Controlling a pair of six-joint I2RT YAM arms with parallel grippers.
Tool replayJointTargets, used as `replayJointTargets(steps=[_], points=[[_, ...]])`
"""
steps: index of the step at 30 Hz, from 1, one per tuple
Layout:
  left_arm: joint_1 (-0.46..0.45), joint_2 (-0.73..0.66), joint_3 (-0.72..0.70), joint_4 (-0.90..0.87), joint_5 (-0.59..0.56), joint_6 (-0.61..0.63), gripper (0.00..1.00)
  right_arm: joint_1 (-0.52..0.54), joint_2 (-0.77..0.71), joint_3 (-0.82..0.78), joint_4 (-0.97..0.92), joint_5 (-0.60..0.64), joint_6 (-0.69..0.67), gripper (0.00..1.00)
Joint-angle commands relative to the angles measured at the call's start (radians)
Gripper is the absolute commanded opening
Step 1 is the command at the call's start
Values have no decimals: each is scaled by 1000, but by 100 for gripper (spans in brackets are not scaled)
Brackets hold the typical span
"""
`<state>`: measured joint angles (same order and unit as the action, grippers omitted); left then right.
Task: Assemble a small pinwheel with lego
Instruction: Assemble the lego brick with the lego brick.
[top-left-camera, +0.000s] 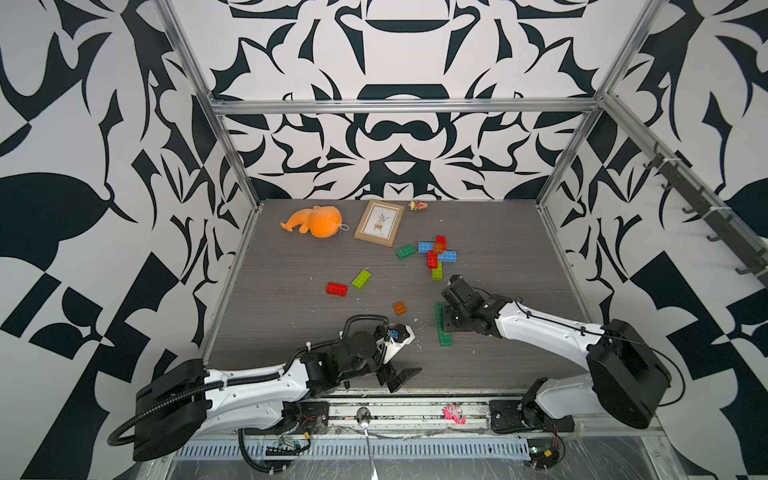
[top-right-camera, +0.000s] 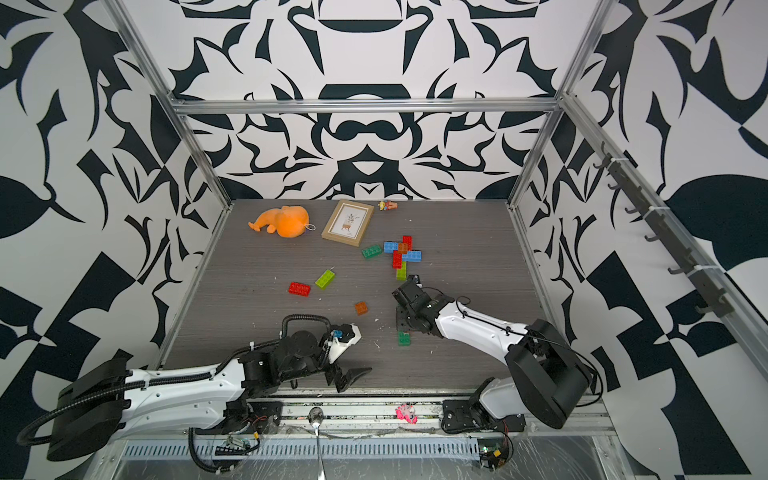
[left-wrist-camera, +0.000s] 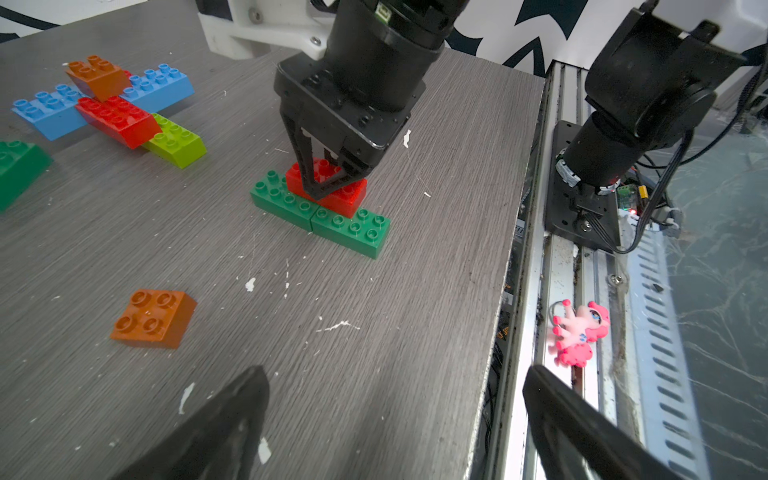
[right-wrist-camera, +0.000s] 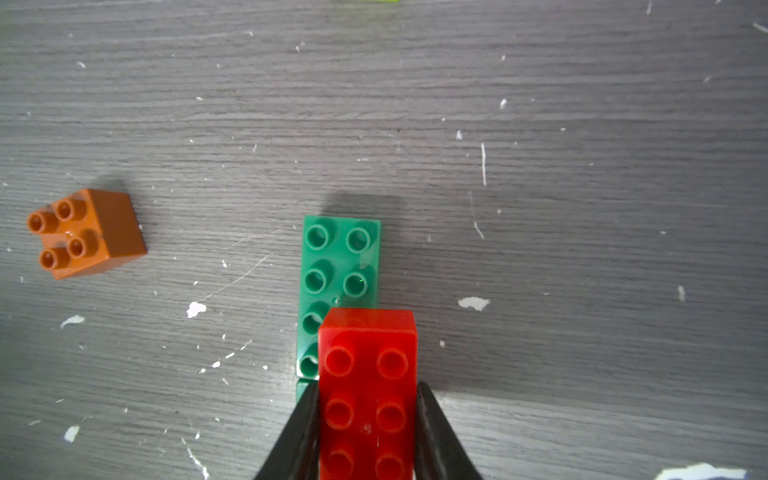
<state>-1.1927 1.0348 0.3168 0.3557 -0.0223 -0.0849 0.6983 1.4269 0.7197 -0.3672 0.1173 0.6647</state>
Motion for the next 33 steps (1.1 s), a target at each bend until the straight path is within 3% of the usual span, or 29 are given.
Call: replayJointTargets(steps=[1,14,24,33], points=[[-4,-8,-4,6,-8,-2,100,3,131,-59,-104,-65,24,1],[-3,-12,-3,-8,-25,-4,100,25,312,-6,-92,-60,43,0],[0,-22,5,-47,-134,-41,100,23,146,62,-119,-6,24,1],[67,-99,20,-122,-208,-162,100,6,167,162,-129,-41,-9,5]])
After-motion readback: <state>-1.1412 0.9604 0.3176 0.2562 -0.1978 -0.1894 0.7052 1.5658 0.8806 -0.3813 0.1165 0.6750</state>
